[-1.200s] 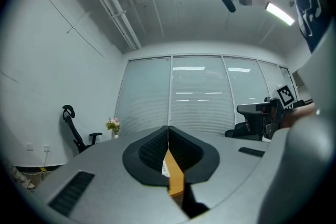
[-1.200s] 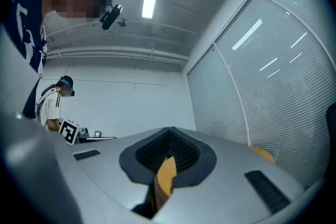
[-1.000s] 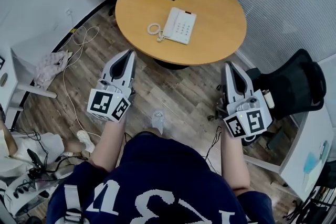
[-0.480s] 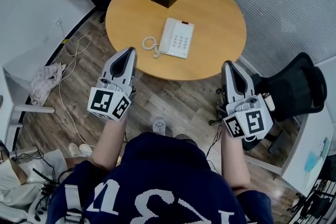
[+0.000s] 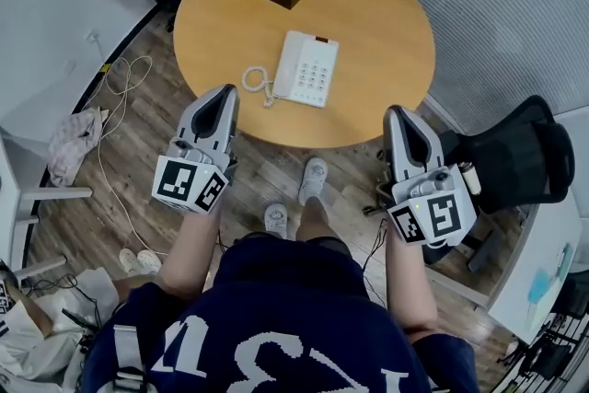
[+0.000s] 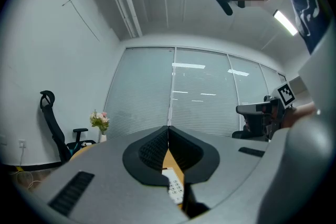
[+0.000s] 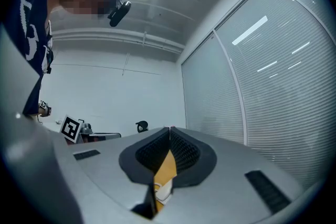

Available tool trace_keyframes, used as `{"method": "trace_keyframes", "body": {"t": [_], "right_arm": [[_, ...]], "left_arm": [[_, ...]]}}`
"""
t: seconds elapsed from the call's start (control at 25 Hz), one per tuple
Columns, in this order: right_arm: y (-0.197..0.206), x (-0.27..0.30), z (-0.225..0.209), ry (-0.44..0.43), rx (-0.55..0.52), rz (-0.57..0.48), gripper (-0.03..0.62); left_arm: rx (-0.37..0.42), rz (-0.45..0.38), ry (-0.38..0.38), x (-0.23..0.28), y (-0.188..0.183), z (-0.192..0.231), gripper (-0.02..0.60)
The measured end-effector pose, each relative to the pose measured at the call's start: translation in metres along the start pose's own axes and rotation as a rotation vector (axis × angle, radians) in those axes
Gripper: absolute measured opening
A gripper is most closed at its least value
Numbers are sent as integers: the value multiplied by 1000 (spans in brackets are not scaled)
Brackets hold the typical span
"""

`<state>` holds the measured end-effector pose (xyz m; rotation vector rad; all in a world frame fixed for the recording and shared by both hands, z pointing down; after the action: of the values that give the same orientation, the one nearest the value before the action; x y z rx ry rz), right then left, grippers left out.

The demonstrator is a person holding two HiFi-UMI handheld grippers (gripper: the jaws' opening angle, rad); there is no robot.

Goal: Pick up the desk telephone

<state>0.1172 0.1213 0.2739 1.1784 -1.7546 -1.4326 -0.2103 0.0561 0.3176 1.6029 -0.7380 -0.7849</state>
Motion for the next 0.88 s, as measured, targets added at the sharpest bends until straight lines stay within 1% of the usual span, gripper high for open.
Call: {"method": "trace_keyframes", "body": {"t": [0.24,0.4,0.48,0.6,0.72,0.88], "right_arm": [[-3,51,-43,-52,14,-14,28],[-16,98,-76,-106,20,-24,28],[-20,119,-95,-134,25,-22,28],[-20,151,-126,-167,50,-2,28],[-21,176,-152,-189,61,12,28],[-31,201,-173,-221,57,2,28]], "left_arm": [[14,4,-36,47,8,11,15],[41,-7,-63,89,1,25,15],[59,-16,-88,109,-1,34,15],[60,-17,-135,139,1,45,15],[64,-19,-144,164,4,47,15],[67,-23,-164,189,9,49,15]]}}
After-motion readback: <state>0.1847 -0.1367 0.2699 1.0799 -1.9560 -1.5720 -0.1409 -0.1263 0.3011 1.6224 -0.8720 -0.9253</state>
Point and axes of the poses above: the fingertips, and each gripper's own axes: x forward along the fingers, z to its left, y out of its underside, the point moved 9 cm from there along -x, backward along the fingers, and after that the axes turned 13 degrees about x, right-handed, at the moved point
